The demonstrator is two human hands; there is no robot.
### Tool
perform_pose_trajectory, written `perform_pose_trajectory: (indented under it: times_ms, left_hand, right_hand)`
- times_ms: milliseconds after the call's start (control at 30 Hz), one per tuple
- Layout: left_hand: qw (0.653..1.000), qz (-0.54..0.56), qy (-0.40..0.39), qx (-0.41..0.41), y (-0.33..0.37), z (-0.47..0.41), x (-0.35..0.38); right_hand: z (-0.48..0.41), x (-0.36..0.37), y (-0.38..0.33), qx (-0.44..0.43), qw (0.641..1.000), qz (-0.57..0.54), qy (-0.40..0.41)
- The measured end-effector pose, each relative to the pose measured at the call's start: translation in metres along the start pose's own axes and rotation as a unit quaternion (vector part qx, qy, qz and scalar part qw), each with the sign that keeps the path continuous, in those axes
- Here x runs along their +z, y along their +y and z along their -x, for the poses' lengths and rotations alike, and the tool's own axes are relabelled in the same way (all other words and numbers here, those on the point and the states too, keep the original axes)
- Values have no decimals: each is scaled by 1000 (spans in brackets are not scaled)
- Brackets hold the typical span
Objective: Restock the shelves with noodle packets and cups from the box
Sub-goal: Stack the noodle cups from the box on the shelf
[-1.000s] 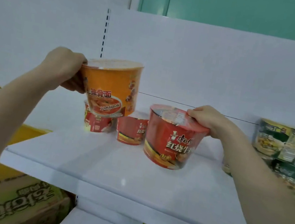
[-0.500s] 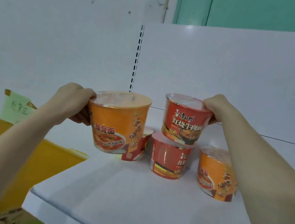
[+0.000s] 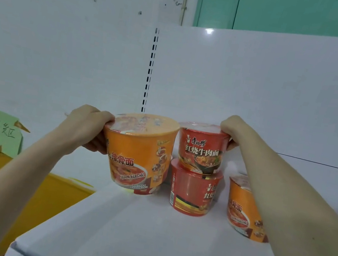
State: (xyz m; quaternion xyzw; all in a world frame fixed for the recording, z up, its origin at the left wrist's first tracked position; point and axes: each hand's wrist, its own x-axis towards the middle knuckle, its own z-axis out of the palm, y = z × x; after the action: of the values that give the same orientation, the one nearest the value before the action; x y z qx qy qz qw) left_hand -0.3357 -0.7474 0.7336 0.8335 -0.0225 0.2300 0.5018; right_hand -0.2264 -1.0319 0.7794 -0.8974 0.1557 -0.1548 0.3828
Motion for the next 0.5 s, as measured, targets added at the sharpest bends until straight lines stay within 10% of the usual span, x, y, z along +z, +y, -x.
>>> perform_pose_trajectory:
  times_ms: [500]
  left_hand:
    - [999, 3, -32, 6, 13, 19, 20]
  right_hand:
    - [11, -25, 21, -35, 995, -90, 16]
